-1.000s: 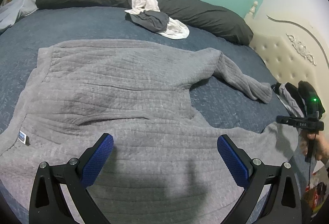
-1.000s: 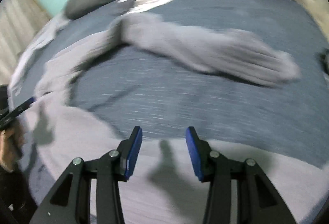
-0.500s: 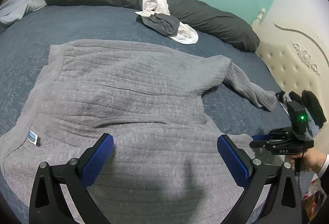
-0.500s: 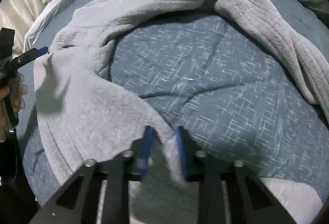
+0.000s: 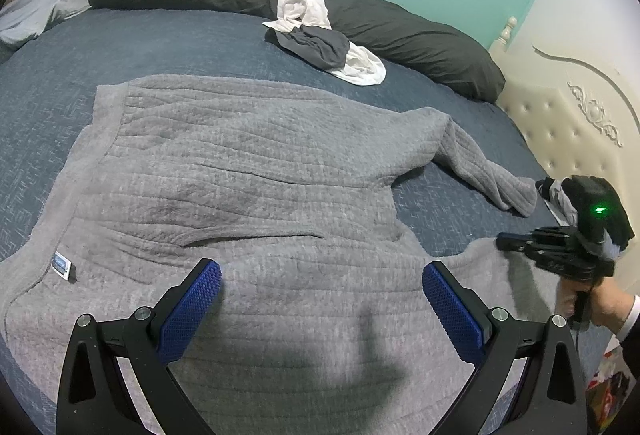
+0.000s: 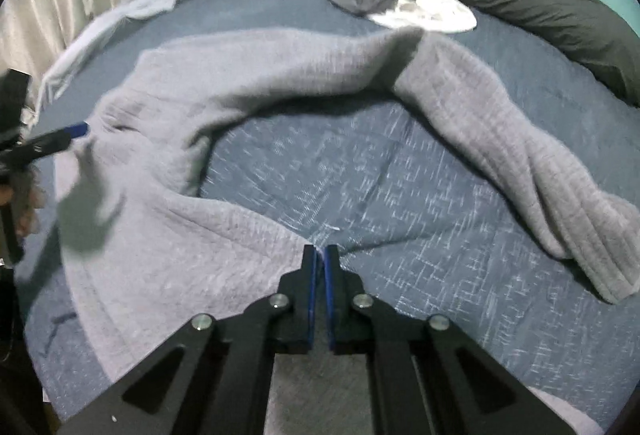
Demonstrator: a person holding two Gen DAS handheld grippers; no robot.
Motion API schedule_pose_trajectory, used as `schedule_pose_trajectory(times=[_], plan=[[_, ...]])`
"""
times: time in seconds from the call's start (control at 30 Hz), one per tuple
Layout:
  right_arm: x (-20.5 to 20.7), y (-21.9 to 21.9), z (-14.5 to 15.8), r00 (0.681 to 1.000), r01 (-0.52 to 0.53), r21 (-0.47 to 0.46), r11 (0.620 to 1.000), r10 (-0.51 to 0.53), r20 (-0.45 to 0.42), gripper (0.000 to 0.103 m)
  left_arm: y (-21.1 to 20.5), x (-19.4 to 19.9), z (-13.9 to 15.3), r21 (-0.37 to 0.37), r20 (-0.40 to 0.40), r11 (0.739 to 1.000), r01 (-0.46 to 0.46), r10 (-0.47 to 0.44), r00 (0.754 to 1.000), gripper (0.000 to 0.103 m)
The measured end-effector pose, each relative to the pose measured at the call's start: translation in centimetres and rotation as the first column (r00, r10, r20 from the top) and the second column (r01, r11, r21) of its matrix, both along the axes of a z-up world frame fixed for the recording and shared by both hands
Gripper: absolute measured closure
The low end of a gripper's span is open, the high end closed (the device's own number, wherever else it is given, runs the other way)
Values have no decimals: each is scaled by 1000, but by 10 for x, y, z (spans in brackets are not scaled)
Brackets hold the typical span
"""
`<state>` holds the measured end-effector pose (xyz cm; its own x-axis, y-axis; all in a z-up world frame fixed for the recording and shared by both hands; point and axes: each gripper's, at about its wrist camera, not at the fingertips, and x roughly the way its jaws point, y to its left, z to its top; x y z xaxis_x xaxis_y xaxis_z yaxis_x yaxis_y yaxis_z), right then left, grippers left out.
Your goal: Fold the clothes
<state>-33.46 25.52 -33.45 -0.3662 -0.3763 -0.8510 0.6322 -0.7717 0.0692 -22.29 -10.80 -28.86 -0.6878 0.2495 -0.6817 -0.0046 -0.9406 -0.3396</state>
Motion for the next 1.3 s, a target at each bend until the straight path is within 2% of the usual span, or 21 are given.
schedule_pose_trajectory(times=[0.1, 0.17, 0.27, 0.3, 0.37, 0.4, 0.47, 0.57, 0.6, 0.67, 0.73, 0.8, 0.83, 0.93, 1.07, 1.23, 1.3], plan=[[-9, -5, -21, 998, 16, 42, 999, -19, 57, 100, 1, 0, 0, -2, 2, 1000, 2, -2, 1000, 0], [-11, 1, -16, 998, 40, 3, 999, -40, 57, 99, 0, 0, 0, 0, 0, 1000, 4, -4, 1000, 0], [-16, 29, 7, 991, 132, -78, 988, -131, 19, 96, 0, 0, 0, 4, 0, 1000, 1, -1, 1000, 0], [-19, 43, 15, 986, 168, -107, 980, -167, 18, 94, -1, 0, 0, 5, 0, 1000, 0, 0, 1000, 0], [-25, 73, 26, 967, 253, -115, 961, -254, 4, 72, -1, 1, 1, 8, -1, 1000, -1, 1, 1000, 0], [-28, 88, 32, 954, 296, -120, 948, -298, -2, 71, -1, 1, 2, 7, -4, 1000, -1, 1, 1000, 0], [-32, 125, 40, 913, 403, -125, 907, -407, -12, 68, 0, 2, 3, 4, -9, 1000, -1, 2, 1000, 0], [-39, 182, 41, 811, 581, -119, 806, -584, 2, 57, 2, 1, 3, 0, -10, 1000, -2, 2, 1000, 0], [-40, 196, 40, 783, 619, -123, 775, -622, 18, 57, 3, 1, 2, -2, -8, 1000, -2, 2, 1000, 0], [-41, 231, 33, 692, 719, -157, 677, -718, 75, 54, 5, 0, 0, -9, -5, 1000, -2, 2, 1000, 0], [-40, 253, 29, 632, 771, -188, 609, -767, 107, 51, 7, -1, -2, -16, -2, 1000, 0, 0, 1000, 0], [-42, 265, 26, 594, 800, -191, 568, -796, 120, 48, 8, -1, -3, -21, 1, 1000, 0, 1, 1000, 0], [-44, 266, 26, 590, 803, -188, 566, -800, 111, 47, 8, -2, -4, -22, 3, 1000, -2, 2, 1000, 0], [-52, 255, 30, 628, 770, -218, 599, -773, 92, 45, 7, -4, -8, -24, 10, 1000, -7, 7, 1000, 0], [-69, 235, 21, 655, 751, -268, 603, -731, 190, 43, 8, -5, -11, -27, 19, 1000, -6, 7, 1000, 0], [-83, 212, 9, 665, 746, -255, 616, -711, 229, 42, 7, -5, -12, -31, 18, 1000, -3, 3, 1000, 0], [-87, 210, 6, 659, 751, -247, 613, -718, 224, 42, 7, -5, -12, -31, 19, 999, -4, 5, 1000, 0]])
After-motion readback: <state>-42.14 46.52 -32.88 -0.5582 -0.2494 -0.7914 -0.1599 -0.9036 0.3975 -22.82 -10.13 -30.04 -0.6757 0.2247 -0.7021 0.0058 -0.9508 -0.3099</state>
